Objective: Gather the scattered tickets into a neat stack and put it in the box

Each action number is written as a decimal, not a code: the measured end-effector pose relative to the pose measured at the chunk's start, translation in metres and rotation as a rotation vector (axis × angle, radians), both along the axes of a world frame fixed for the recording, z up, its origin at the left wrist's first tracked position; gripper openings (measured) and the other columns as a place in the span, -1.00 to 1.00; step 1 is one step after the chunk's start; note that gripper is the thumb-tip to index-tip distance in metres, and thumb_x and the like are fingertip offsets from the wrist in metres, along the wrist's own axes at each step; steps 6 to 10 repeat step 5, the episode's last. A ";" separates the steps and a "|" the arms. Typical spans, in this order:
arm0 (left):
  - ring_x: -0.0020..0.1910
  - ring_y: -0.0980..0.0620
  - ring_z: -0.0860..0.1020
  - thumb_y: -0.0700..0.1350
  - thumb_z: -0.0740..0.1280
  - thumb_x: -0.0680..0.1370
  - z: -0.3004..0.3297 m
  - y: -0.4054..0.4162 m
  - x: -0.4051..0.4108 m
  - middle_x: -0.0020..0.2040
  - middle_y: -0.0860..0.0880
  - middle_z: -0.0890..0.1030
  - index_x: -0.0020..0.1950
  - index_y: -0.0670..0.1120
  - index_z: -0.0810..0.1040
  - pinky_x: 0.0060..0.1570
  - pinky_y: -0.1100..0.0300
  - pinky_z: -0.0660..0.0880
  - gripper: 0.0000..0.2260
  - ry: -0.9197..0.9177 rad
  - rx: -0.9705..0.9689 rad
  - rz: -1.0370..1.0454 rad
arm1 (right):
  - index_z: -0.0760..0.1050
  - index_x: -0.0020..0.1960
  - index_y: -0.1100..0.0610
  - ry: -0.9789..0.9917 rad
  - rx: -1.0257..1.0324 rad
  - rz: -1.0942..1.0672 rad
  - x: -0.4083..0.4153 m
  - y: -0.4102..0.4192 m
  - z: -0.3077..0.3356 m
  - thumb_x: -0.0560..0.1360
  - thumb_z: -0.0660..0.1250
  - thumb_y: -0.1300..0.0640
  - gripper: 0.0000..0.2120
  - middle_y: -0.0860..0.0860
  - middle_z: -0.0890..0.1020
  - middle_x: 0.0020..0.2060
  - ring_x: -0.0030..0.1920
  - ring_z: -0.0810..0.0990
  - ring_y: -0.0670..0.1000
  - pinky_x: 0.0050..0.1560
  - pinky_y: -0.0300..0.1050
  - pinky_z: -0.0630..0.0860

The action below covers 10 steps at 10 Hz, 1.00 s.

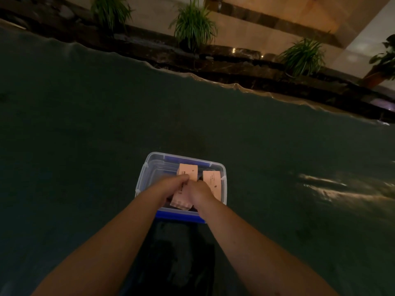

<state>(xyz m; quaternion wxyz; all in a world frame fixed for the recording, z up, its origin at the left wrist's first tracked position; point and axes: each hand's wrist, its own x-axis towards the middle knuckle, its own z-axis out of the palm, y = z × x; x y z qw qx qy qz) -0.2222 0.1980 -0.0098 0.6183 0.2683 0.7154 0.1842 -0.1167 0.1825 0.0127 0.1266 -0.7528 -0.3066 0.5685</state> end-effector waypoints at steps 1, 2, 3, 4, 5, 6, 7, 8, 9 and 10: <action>-0.14 -0.09 0.60 0.10 0.36 0.61 0.004 0.000 -0.001 -0.10 -0.14 0.64 -0.05 -0.02 0.50 -0.11 -0.03 0.53 -0.80 0.032 0.002 -0.014 | 0.51 0.00 -0.03 -0.054 0.036 0.047 -0.002 -0.002 0.000 0.73 0.22 -0.04 -0.81 0.07 0.69 0.07 0.08 0.67 0.10 0.33 0.13 0.61; -0.09 -0.11 0.62 0.07 0.36 0.61 0.009 -0.001 0.000 -0.06 -0.16 0.65 0.01 -0.04 0.53 -0.01 -0.07 0.56 -0.81 0.023 0.008 -0.011 | 0.52 0.10 -0.01 -0.055 0.054 0.075 0.000 -0.005 0.007 0.73 0.23 -0.03 -0.86 0.08 0.68 0.15 0.15 0.67 0.11 0.34 0.13 0.60; -0.03 -0.12 0.66 0.05 0.34 0.63 0.015 -0.007 -0.004 -0.01 -0.17 0.69 0.12 -0.07 0.58 0.08 -0.08 0.59 -0.79 -0.004 0.026 -0.030 | 0.51 0.17 0.00 -0.032 0.068 0.106 0.006 -0.011 0.022 0.71 0.27 -0.01 -0.88 0.07 0.66 0.14 0.14 0.65 0.11 0.29 0.10 0.60; -0.02 -0.12 0.65 0.05 0.35 0.63 0.025 -0.009 -0.004 0.01 -0.15 0.68 0.10 -0.06 0.57 0.13 -0.11 0.58 -0.81 0.013 0.052 -0.073 | 0.51 0.11 -0.01 -0.018 0.097 0.132 0.017 -0.018 0.036 0.71 0.28 0.01 -0.92 0.05 0.65 0.11 0.09 0.65 0.08 0.19 0.05 0.60; -0.12 -0.02 0.60 0.05 0.38 0.61 0.049 -0.017 -0.003 -0.06 -0.08 0.63 0.02 -0.02 0.55 -0.13 0.06 0.52 -0.85 0.205 0.194 -0.176 | 0.46 -0.05 -0.14 0.043 0.188 0.135 0.044 -0.031 0.059 0.69 0.31 0.03 -0.85 -0.01 0.67 0.01 0.02 0.67 0.00 0.05 -0.02 0.60; -0.12 -0.02 0.60 0.05 0.38 0.61 0.049 -0.017 -0.003 -0.06 -0.08 0.63 0.02 -0.02 0.55 -0.13 0.06 0.52 -0.85 0.205 0.194 -0.176 | 0.46 -0.05 -0.14 0.043 0.188 0.135 0.044 -0.031 0.059 0.69 0.31 0.03 -0.85 -0.01 0.67 0.01 0.02 0.67 0.00 0.05 -0.02 0.60; -0.12 -0.02 0.60 0.05 0.38 0.61 0.049 -0.017 -0.003 -0.06 -0.08 0.63 0.02 -0.02 0.55 -0.13 0.06 0.52 -0.85 0.205 0.194 -0.176 | 0.46 -0.05 -0.14 0.043 0.188 0.135 0.044 -0.031 0.059 0.69 0.31 0.03 -0.85 -0.01 0.67 0.01 0.02 0.67 0.00 0.05 -0.02 0.60; -0.12 -0.02 0.60 0.05 0.38 0.61 0.049 -0.017 -0.003 -0.06 -0.08 0.63 0.02 -0.02 0.55 -0.13 0.06 0.52 -0.85 0.205 0.194 -0.176 | 0.46 -0.05 -0.14 0.043 0.188 0.135 0.044 -0.031 0.059 0.69 0.31 0.03 -0.85 -0.01 0.67 0.01 0.02 0.67 0.00 0.05 -0.02 0.60; -0.12 -0.02 0.60 0.05 0.38 0.61 0.049 -0.017 -0.003 -0.06 -0.08 0.63 0.02 -0.02 0.55 -0.13 0.06 0.52 -0.85 0.205 0.194 -0.176 | 0.46 -0.05 -0.14 0.043 0.188 0.135 0.044 -0.031 0.059 0.69 0.31 0.03 -0.85 -0.01 0.67 0.01 0.02 0.67 0.00 0.05 -0.02 0.60; -0.12 -0.02 0.60 0.05 0.38 0.61 0.049 -0.017 -0.003 -0.06 -0.08 0.63 0.02 -0.02 0.55 -0.13 0.06 0.52 -0.85 0.205 0.194 -0.176 | 0.46 -0.05 -0.14 0.043 0.188 0.135 0.044 -0.031 0.059 0.69 0.31 0.03 -0.85 -0.01 0.67 0.01 0.02 0.67 0.00 0.05 -0.02 0.60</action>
